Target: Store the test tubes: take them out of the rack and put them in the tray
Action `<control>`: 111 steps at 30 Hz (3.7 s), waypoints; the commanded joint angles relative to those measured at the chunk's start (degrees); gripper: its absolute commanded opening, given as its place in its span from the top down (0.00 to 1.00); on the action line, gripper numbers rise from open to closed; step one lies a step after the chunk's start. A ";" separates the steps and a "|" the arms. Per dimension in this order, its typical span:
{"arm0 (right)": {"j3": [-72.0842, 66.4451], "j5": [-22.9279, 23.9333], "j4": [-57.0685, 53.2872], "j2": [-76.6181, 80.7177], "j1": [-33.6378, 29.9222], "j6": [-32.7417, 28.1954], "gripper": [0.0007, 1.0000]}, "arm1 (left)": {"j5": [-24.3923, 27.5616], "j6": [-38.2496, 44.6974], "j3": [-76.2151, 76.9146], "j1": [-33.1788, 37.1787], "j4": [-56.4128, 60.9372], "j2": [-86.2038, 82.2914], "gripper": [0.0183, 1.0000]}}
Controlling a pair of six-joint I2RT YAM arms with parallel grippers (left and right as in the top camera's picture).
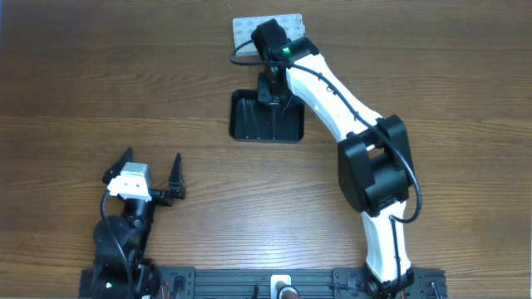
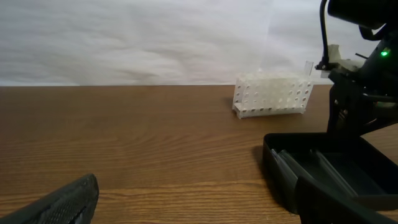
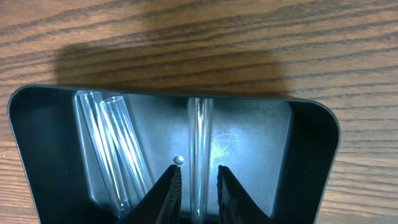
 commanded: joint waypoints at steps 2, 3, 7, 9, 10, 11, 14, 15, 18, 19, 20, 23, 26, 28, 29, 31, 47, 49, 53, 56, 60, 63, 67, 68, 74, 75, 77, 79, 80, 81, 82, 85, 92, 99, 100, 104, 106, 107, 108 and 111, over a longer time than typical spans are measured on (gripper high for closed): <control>0.00 1.18 0.74 2.60 -0.09 0.85 0.78 | 0.57 0.66 -0.24 0.28 -0.22 -0.31 0.00; 0.00 1.18 0.87 2.64 -0.13 0.83 0.77 | 0.57 0.66 -0.24 0.28 -0.22 -0.31 0.00; 0.02 1.18 1.81 2.45 -0.35 0.02 0.68 | 0.57 0.66 -0.24 0.28 -0.22 -0.31 0.00; 0.07 1.14 1.62 1.49 -0.44 -2.16 0.59 | 0.57 0.66 -0.24 0.28 -0.22 -0.31 0.00; 0.07 1.16 1.55 0.76 -0.44 -2.82 0.52 | 0.57 0.66 -0.24 0.28 -0.22 -0.31 0.00; 0.07 1.16 1.57 -0.48 -0.44 -3.56 0.49 | 0.57 0.66 -0.24 0.28 -0.22 -0.31 0.00; 0.07 1.25 1.86 -6.05 -0.44 -7.30 0.38 | 0.57 0.66 -0.24 0.28 -0.22 -0.31 0.00; 0.07 1.92 2.10 -8.26 -0.48 -8.37 0.37 | 0.57 0.66 -0.24 0.28 -0.22 -0.31 0.00; 0.07 5.90 2.93 -13.00 -0.83 -9.55 0.30 | 0.57 0.66 -0.24 0.28 -0.22 -0.31 0.00; 0.07 7.30 3.58 -14.49 -1.01 -10.54 0.27 | 0.57 0.66 -0.24 0.28 -0.22 -0.31 0.00; 0.07 8.37 4.46 -15.63 -1.16 -11.96 0.25 | 0.57 0.66 -0.24 0.28 -0.22 -0.31 0.00; 0.07 10.93 8.35 -17.70 -2.12 -16.20 0.16 | 0.57 0.66 -0.24 0.28 -0.22 -0.31 0.00; 0.02 12.90 12.81 -17.18 -3.61 -18.58 0.11 | 0.57 0.66 -0.24 0.28 -0.22 -0.31 0.00; 0.02 13.22 16.35 -15.80 -4.94 -20.15 0.09 | 0.57 0.66 -0.24 0.28 -0.22 -0.31 0.00; 0.02 13.22 17.97 -14.93 -5.53 -20.65 0.09 | 0.57 0.66 -0.24 0.28 -0.22 -0.31 0.00; 0.02 13.20 21.86 -12.41 -6.82 -21.66 0.08 | 0.57 0.66 -0.24 0.28 -0.22 -0.31 0.00; 0.02 13.00 42.64 3.93 -9.31 -24.57 0.09 | 0.57 0.68 -0.24 0.28 -0.22 -0.31 0.00; 0.02 13.00 43.39 4.50 -9.31 -24.59 0.12 | 0.57 0.66 -0.24 0.28 -0.22 -0.31 0.00; 0.02 13.05 43.39 4.92 -9.42 -24.59 0.23 | 0.57 0.66 -0.24 0.28 -0.22 -0.31 0.00; 0.02 13.03 43.39 4.92 -9.46 -24.59 0.36 | 0.57 0.66 -0.24 0.28 -0.22 -0.31 0.00; 0.02 12.98 43.19 4.98 -9.44 -24.57 0.40 | 0.57 0.68 -0.24 0.28 -0.22 -0.31 0.00; 0.02 12.96 43.39 5.20 -9.44 -24.57 0.41 | 0.57 0.66 -0.24 0.28 -0.22 -0.31 0.00; 0.02 12.72 43.82 5.66 -9.46 -24.55 0.42 | 0.57 0.66 -0.24 0.28 -0.22 -0.31 0.00; 0.02 12.72 44.22 5.95 -9.44 -24.55 0.43 | 0.57 0.66 -0.24 0.28 -0.22 -0.31 0.00; 0.02 12.74 45.24 6.34 -9.29 -24.55 0.53 | 0.57 0.66 -0.24 0.28 -0.22 -0.31 0.00; 0.02 12.74 45.51 6.34 -9.29 -24.55 0.55 | 0.57 0.66 -0.24 0.28 -0.22 -0.31 0.00; 0.02 12.72 45.62 6.36 -9.29 -24.50 0.62 | 0.57 0.66 -0.24 0.28 -0.22 -0.31 0.00; 0.02 12.70 45.66 6.36 -9.29 -24.28 0.70 | 0.57 0.66 -0.24 0.28 -0.22 -0.31 0.00; 0.02 12.70 45.70 6.36 -9.29 -24.28 0.73 | 0.57 0.66 -0.24 0.28 -0.22 -0.31 0.00; 0.02 12.68 45.72 6.36 -9.29 -24.28 0.75 | 0.57 0.66 -0.24 0.28 -0.22 -0.31 0.00; 0.02 12.70 45.75 6.36 -9.29 -24.28 0.77 | 0.57 0.66 -0.24 0.28 -0.22 -0.31 0.00; 0.02 11.80 46.21 6.36 -9.22 -24.26 0.81 | 0.57 0.66 -0.24 0.28 -0.22 -0.31 0.00; 0.02 11.67 46.56 6.36 -9.22 -22.91 0.87 | 0.57 0.66 -0.24 0.28 -0.22 -0.31 0.00; 0.02 11.74 47.04 5.07 -9.18 -22.77 0.89 | 0.57 0.66 -0.24 0.28 -0.22 -0.31 0.00; 0.02 11.74 46.90 3.74 -9.18 -22.77 0.89 | 0.57 0.66 -0.24 0.28 -0.22 -0.31 0.00; 0.02 11.72 46.69 -0.63 -9.11 -22.08 0.89 | 0.57 0.66 -0.24 0.28 -0.24 -0.31 0.00; 0.02 11.76 46.62 -4.07 -9.01 -22.10 0.89 | 0.57 0.66 -0.24 0.28 -0.22 -0.31 0.00; 0.02 11.96 46.62 -5.77 -8.94 -22.12 0.89 | 0.57 0.66 -0.24 0.28 -0.22 -0.31 0.00; 0.02 12.33 46.62 -7.74 -8.85 -22.14 0.89 | 0.57 0.66 -0.24 0.28 -0.22 -0.31 0.00; 0.02 13.31 46.47 -13.14 -8.44 -22.16 0.89 | 0.57 0.66 -0.24 0.28 -0.22 -0.31 0.00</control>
